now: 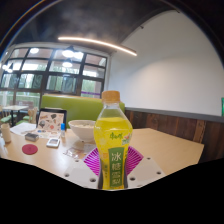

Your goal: Pour water

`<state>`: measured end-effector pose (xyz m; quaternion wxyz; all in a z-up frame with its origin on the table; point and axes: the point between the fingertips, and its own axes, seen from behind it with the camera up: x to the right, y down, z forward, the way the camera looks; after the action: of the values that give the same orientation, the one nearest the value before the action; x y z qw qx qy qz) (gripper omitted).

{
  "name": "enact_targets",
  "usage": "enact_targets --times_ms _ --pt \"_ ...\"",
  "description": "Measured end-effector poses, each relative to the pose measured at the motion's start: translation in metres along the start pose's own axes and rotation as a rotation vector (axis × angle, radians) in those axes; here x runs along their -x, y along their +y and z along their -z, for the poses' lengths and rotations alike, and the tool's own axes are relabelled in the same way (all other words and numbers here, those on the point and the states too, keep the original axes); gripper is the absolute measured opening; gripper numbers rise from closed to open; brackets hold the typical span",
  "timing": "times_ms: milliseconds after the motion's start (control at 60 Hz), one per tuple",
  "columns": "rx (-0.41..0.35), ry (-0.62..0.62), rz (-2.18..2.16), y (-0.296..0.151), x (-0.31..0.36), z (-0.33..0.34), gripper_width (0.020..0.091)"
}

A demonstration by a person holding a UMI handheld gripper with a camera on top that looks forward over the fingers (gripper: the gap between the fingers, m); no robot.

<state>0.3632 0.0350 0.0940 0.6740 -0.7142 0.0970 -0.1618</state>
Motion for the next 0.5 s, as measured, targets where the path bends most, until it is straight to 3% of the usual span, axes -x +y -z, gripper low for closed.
enact_targets --times_ms 83,167,300,417,500 --pt "-0.003 -0.006 0.073 -0.022 0.009 0.008 0.0274" --pt "-0.054 -0.012 0.213 -0.073 0.028 0.015 0.0274" --pt "-0.181 -0.044 0.562 -0.174 0.113 0.033 0.0274" --pt "-0.292 -0.077 0.941 -0.225 0.218 0.049 0.0272" --pt "-0.335 -0.108 1.214 -0.217 0.305 0.048 0.0273"
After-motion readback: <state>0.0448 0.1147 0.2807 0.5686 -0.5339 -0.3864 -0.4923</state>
